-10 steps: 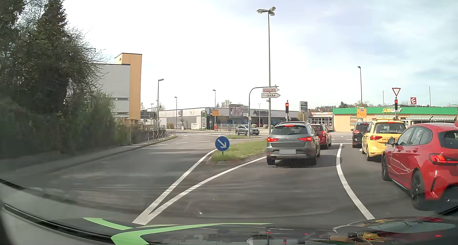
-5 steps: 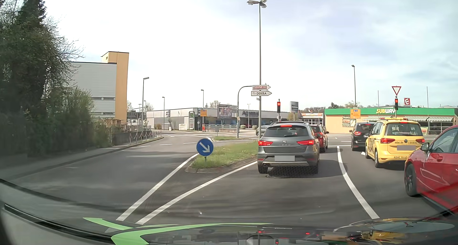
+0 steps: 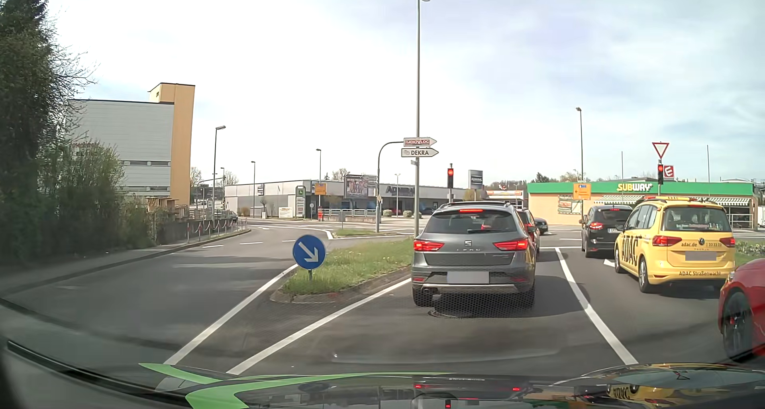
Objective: Follow the waypoints while adhering to traffic rules and regulations
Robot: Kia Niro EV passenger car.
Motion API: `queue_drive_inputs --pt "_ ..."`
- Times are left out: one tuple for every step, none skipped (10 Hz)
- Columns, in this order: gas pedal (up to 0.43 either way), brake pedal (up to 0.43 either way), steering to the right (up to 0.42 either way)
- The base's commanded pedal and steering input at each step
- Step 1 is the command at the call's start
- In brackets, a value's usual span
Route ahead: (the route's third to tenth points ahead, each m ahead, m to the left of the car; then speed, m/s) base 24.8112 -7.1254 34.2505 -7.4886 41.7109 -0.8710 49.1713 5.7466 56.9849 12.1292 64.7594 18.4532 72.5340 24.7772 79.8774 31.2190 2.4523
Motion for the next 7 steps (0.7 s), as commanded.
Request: queue_drive_inputs --pt "0.0 0.256 0.143" --pt "0.0 0.25 0.143" --pt "0.0 0.256 0.141" --pt "0.0 0.256 0.139" --pt "0.0 0.256 0.138" --pt "0.0 0.256 0.138" --pt "0.0 0.256 0.138"
